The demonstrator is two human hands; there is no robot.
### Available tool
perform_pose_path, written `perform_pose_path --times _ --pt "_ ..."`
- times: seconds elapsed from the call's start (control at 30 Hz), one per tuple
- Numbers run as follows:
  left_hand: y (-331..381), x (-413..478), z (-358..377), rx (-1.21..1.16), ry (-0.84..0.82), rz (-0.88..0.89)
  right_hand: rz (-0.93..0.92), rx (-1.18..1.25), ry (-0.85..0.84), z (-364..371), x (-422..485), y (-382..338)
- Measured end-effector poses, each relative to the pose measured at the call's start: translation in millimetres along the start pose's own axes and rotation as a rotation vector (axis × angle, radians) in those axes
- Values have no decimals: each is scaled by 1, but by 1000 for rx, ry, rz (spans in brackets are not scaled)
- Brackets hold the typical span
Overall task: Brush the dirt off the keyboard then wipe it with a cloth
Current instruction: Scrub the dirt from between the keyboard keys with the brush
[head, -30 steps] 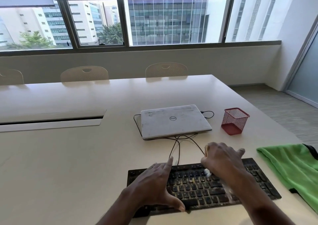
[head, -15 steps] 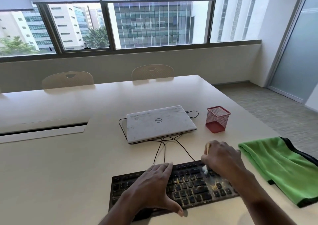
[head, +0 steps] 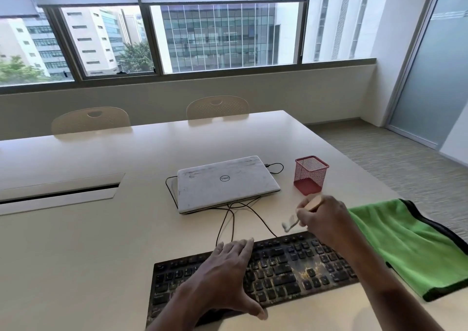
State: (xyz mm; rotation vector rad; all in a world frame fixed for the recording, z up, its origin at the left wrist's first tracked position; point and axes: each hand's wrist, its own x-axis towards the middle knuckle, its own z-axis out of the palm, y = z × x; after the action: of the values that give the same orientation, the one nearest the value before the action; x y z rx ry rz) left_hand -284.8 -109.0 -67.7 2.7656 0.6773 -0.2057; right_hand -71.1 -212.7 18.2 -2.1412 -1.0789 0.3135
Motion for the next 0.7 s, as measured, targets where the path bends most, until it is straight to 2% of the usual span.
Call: perform_pose_path --times 0.13,0.3,0.57,0.7 --pt "-1 0 3 8 1 -8 11 177 -31 -8 0 8" --pt "-11 -7 5 -2 -17 -46 -8 173 -147 -7 -12 12" --pt "-64 -66 -3 -31 -65 -263 -132 309 -360 31 -32 -21" --pt "-85 -100 -7 -104 -43 -334 -186 345 -395 59 -37 -45"
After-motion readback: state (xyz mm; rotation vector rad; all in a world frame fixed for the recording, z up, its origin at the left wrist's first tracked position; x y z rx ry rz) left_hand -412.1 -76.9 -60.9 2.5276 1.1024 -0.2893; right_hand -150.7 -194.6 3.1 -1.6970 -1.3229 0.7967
